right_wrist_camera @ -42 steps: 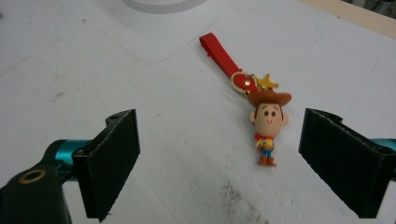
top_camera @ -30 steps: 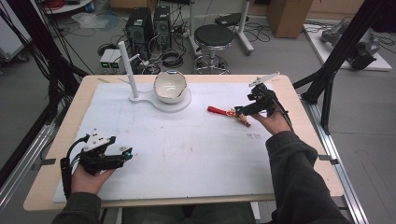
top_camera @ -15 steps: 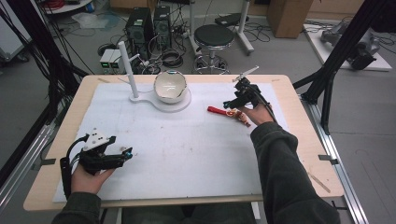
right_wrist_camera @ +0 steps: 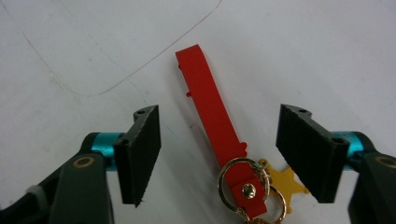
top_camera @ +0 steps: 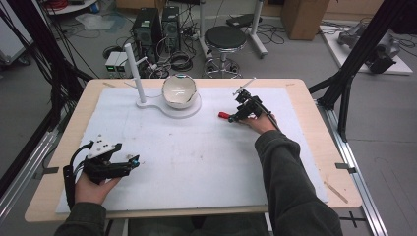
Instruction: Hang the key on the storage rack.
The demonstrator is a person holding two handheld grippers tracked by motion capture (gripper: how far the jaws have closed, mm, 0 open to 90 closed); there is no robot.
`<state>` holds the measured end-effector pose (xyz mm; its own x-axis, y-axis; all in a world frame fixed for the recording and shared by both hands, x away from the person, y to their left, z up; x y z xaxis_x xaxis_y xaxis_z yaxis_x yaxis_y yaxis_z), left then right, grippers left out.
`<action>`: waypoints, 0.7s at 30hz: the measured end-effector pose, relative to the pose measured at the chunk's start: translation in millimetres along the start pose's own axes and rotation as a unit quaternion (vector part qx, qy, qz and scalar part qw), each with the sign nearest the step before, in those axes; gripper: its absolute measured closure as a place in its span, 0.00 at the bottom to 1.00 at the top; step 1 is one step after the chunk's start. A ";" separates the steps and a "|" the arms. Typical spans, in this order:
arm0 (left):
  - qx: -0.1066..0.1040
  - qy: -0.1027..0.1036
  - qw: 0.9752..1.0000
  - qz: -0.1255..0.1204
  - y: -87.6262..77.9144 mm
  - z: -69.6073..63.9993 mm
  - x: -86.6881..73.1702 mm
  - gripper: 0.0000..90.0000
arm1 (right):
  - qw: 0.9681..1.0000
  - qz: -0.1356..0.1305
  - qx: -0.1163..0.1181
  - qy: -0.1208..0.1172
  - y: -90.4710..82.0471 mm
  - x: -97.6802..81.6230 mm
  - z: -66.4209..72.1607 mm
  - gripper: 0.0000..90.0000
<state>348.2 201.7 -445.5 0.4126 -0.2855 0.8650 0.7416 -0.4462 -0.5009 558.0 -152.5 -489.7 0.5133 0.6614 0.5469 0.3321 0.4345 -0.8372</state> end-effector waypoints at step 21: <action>-0.003 -0.001 1.000 0.003 2.0 -1.9 -1.1 0.27 | 1.000 0.007 0.014 -0.018 17.5 -5.1 -6.8 0.68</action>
<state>348.2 199.5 -447.5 0.4181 -0.2864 0.8621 0.7359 -0.4497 -0.5062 566.6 -152.5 -507.2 0.4883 0.6893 0.5352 0.3021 0.4419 -0.8447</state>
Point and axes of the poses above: each handheld gripper's, and its own axes: y roughly forward along the jaws, x roughly out of its top, z roughly to its left, the point moved 10 cm from there along y, roughly forward along the jaws, and after that the axes turned 1 degree about -z, right-handed, at the moved point
